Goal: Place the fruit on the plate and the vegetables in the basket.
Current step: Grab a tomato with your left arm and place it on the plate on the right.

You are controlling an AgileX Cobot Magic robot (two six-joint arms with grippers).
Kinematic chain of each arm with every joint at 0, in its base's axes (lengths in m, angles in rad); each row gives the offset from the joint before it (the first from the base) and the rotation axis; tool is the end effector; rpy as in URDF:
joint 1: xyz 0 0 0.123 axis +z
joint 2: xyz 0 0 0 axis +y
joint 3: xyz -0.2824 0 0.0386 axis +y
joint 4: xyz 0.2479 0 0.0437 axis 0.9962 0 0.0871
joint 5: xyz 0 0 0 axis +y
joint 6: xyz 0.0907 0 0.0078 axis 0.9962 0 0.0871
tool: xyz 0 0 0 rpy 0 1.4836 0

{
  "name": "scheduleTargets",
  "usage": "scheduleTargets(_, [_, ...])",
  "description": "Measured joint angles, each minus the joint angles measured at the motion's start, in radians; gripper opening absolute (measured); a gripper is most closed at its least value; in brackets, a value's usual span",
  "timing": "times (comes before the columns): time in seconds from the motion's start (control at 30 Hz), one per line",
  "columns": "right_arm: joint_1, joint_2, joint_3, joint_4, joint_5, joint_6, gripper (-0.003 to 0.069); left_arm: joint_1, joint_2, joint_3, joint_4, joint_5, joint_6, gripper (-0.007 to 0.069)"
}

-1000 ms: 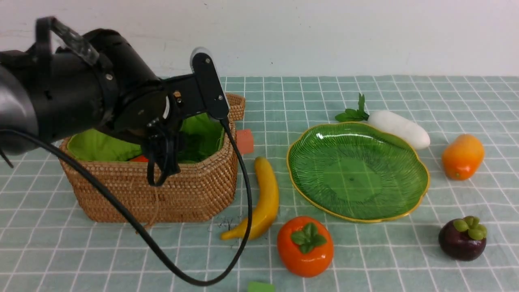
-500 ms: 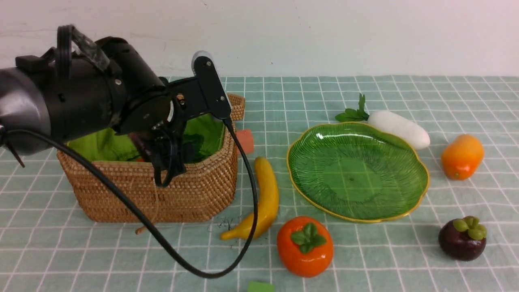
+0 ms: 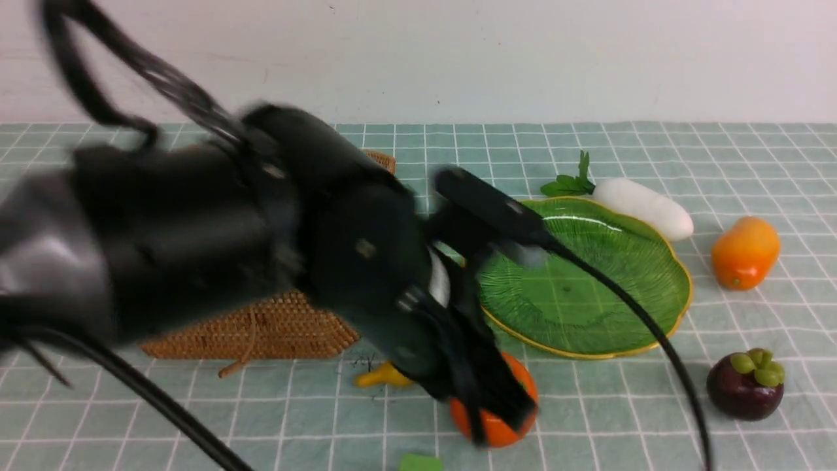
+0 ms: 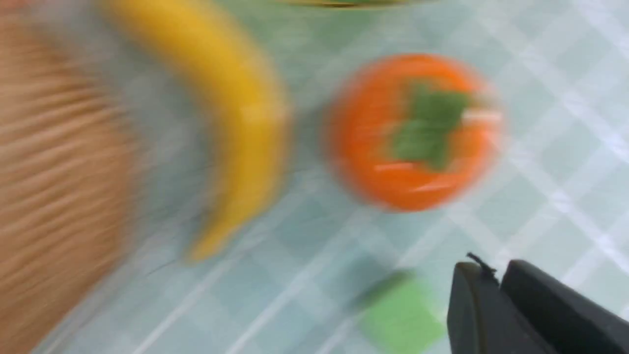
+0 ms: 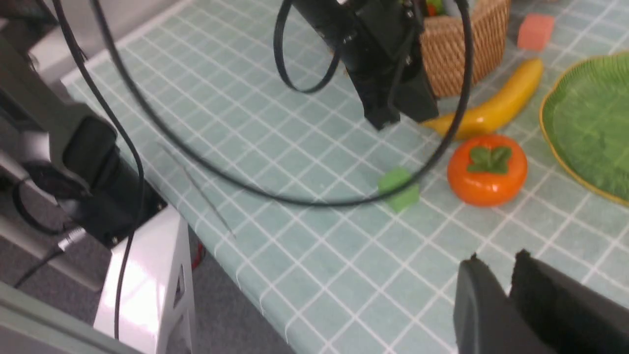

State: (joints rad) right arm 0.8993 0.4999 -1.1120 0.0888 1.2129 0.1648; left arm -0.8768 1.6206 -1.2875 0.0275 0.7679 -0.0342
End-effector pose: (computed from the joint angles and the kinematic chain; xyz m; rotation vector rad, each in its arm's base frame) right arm 0.0112 0.0262 0.4259 -0.7969 2.0187 0.7378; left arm 0.2247 -0.2673 0.2860 1.0864 2.3784 -0.2998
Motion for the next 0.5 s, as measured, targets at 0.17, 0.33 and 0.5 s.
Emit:
scheduleTargets(0.17, [0.0,0.0,0.0,-0.004,0.055,0.015,0.0108,-0.091,0.132,0.0,0.09,-0.129,0.076,0.0255])
scheduleTargets(0.33, [0.0,0.0,0.0,-0.006,0.055,0.019,0.0108,-0.097,0.244,0.0,0.288,-0.24,0.017,0.0504])
scheduleTargets(0.5, [0.0,0.0,0.0,-0.007,0.055,0.02,0.0108,-0.097,0.323,-0.008,0.472,-0.288,-0.096,0.0565])
